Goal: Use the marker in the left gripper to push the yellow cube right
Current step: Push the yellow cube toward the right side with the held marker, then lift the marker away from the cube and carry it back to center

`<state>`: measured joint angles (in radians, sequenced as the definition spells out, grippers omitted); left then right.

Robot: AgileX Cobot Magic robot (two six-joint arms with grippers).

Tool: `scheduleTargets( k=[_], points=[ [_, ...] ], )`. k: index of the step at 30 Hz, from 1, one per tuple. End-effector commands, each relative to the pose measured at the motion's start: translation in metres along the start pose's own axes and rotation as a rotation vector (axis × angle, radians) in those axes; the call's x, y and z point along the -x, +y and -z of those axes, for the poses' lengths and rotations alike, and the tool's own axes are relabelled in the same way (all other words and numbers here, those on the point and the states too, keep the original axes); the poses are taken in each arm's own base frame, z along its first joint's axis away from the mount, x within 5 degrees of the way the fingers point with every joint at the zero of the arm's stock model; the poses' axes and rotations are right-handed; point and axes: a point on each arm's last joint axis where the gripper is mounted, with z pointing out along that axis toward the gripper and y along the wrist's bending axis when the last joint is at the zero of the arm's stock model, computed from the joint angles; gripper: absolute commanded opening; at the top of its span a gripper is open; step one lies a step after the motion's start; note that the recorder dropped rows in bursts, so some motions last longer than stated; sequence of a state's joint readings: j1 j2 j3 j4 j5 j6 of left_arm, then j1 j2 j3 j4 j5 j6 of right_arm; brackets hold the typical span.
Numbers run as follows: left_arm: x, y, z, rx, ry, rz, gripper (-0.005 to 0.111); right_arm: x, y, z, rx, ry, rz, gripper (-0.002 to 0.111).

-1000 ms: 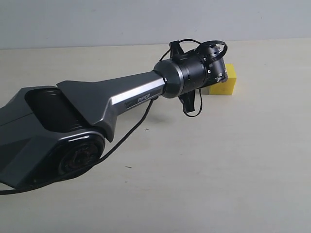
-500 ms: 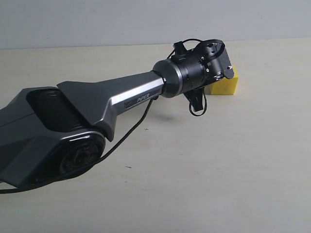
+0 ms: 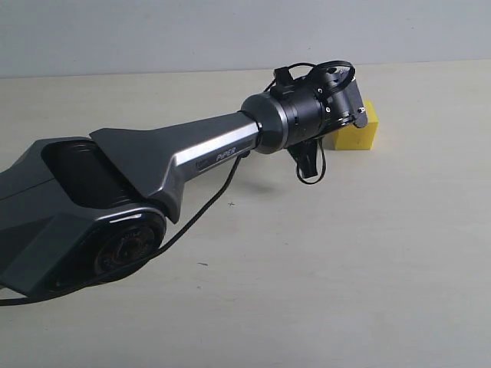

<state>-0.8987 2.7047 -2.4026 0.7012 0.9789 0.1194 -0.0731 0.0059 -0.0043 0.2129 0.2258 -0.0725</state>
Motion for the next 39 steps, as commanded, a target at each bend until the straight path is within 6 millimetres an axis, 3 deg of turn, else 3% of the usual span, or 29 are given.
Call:
scheduleTargets(
  k=[1, 13, 18, 23, 29, 33, 37, 39],
  points=[
    [0.005, 0.004, 0.002, -0.003, -0.053, 0.080, 0.000, -0.001, 0.000, 0.000, -0.004, -0.005, 0.007, 0.000],
    [0.002, 0.006, 0.005, 0.009, -0.021, 0.055, 0.000, -0.001, 0.000, 0.000, -0.004, -0.005, 0.007, 0.000],
    [0.007, 0.016, 0.033, 0.013, -0.006, 0.075, 0.000, -0.001, 0.000, 0.000, -0.004, -0.005, 0.007, 0.000],
    [0.007, 0.032, 0.078, -0.082, 0.014, 0.181, 0.000, -0.001, 0.000, 0.000, -0.004, -0.005, 0.007, 0.000],
    [-0.017, 0.060, 0.101, -0.343, 0.047, 0.430, 0.000, -0.001, 0.000, 0.000, -0.004, -0.005, 0.007, 0.000],
    [-0.045, 0.066, 0.133, -0.387, 0.073, 0.527, 0.000, -0.001, 0.000, 0.000, -0.004, -0.005, 0.007, 0.000],
    [-0.085, 0.052, 0.160, -0.366, -0.057, 0.682, 0.000, -0.001, 0.000, 0.000, -0.004, -0.005, 0.007, 0.000],
    [-0.115, 0.038, 0.175, -0.384, -0.149, 0.813, 0.000, -0.001, 0.000, 0.000, -0.004, -0.005, 0.007, 0.000]
  ],
)
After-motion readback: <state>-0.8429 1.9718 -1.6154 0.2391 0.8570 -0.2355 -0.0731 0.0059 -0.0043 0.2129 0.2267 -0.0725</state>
